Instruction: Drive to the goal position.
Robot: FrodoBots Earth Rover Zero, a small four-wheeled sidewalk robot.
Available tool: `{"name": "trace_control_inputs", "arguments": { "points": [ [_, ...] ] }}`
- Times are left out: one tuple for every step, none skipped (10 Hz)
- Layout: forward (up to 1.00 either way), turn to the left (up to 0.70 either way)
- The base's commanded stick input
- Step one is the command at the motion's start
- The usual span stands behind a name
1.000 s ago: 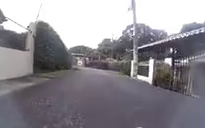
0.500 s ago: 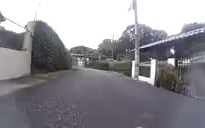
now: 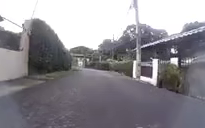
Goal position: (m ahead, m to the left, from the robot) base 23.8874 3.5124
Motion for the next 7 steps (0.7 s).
{"name": "trace_control_inputs", "arguments": {
  "points": [
    [0.50, 0.00],
    [0.50, 0.00],
    [0.50, 0.00],
    [0.50, 0.00],
    [0.50, 0.00],
    [0.50, 0.00],
    [0.50, 0.00]
  ]
}}
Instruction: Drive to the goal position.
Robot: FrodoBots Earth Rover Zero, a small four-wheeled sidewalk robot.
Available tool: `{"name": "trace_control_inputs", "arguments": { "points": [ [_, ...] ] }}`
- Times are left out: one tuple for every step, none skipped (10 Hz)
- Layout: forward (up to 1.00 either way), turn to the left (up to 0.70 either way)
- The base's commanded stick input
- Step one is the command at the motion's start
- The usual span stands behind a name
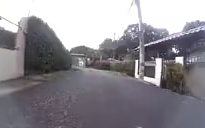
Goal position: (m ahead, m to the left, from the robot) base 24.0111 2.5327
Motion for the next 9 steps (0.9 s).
{"name": "trace_control_inputs", "arguments": {
  "points": [
    [0.50, 0.00],
    [0.50, 0.00],
    [0.50, 0.00],
    [0.50, 0.00],
    [0.50, 0.00],
    [0.50, 0.00],
    [0.50, 0.00],
    [0.50, 0.00],
    [0.50, 0.00]
  ]
}}
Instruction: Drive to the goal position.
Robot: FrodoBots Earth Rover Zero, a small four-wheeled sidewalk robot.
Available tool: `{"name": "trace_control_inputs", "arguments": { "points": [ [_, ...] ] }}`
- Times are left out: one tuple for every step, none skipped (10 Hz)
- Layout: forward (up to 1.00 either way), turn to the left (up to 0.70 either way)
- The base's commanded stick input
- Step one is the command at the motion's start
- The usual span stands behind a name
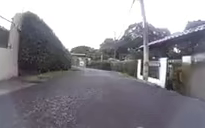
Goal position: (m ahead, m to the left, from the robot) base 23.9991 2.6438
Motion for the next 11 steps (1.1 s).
{"name": "trace_control_inputs", "arguments": {
  "points": [
    [0.50, 0.00],
    [0.50, 0.00],
    [0.50, 0.00],
    [0.50, 0.00],
    [0.50, 0.00],
    [0.50, 0.00],
    [0.50, 0.00],
    [0.50, 0.00],
    [0.50, 0.00],
    [0.50, 0.00],
    [0.50, 0.00]
  ]
}}
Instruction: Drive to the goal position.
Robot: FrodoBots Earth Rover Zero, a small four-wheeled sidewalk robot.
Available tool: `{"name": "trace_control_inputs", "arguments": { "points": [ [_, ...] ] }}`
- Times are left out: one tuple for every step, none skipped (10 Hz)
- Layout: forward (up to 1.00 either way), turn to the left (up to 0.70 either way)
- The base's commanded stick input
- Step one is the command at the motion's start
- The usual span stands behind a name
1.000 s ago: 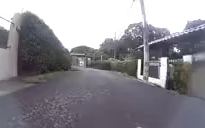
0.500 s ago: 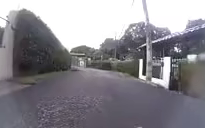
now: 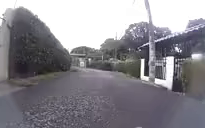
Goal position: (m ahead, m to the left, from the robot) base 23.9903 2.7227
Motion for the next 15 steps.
{"name": "trace_control_inputs", "arguments": {
  "points": [
    [0.50, 0.00],
    [0.50, 0.00],
    [0.50, 0.00],
    [0.50, 0.00],
    [0.50, 0.00],
    [0.50, 0.00],
    [0.50, 0.00],
    [0.50, 0.00],
    [0.50, 0.00],
    [0.50, 0.00],
    [0.50, 0.00],
    [0.50, 0.00],
    [0.50, 0.00],
    [0.50, 0.00],
    [0.50, 0.00]
  ]
}}
